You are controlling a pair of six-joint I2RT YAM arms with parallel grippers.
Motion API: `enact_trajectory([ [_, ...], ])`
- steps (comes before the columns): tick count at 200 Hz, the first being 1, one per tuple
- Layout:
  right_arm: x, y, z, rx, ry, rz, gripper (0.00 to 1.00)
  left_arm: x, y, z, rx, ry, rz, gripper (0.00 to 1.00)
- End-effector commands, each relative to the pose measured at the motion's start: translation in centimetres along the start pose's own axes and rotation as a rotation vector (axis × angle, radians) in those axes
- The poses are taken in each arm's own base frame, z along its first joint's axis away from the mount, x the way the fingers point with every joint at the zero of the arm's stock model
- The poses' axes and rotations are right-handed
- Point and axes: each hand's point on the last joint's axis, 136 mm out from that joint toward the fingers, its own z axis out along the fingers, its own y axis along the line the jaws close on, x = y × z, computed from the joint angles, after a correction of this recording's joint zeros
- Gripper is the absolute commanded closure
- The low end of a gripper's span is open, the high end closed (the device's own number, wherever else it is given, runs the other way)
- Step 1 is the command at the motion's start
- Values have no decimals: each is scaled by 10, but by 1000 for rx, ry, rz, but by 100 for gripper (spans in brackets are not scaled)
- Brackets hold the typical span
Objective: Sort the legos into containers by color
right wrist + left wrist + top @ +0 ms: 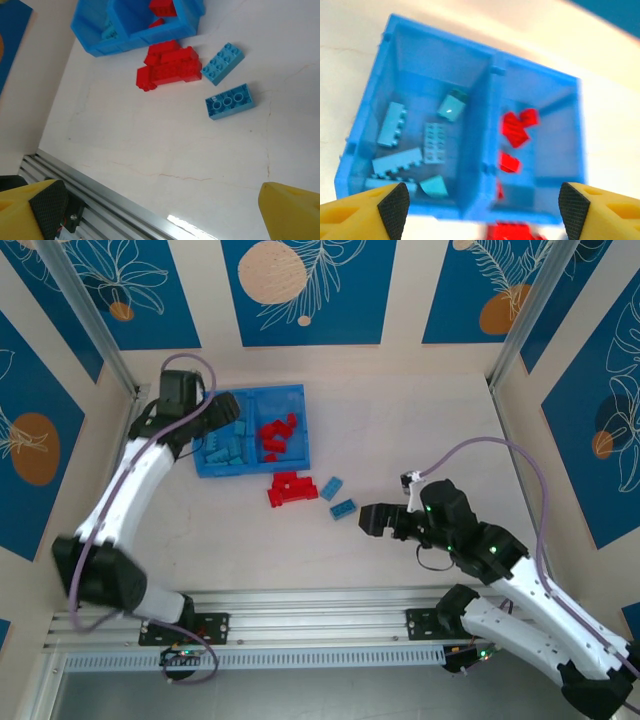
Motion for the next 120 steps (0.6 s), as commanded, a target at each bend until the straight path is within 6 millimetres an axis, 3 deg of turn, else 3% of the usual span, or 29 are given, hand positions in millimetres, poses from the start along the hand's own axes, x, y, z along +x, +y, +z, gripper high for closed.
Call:
enact_trajectory([
  [1,-1,8,24,-19,39,-65,0,49,-56,-57,231,25,276,20],
  [25,3,21,58,-20,144,-126,1,116,-77,-107,439,88,542,20],
  [54,12,44,108,40,252,-265,5,173,-55,-133,519,185,665,18],
  [75,13,54,148,112,284,-316,7,183,-29,-134,450,141,674,14],
  [120,1,56,226,257,294,-388,26,169,18,-136,242,-47,615,0],
])
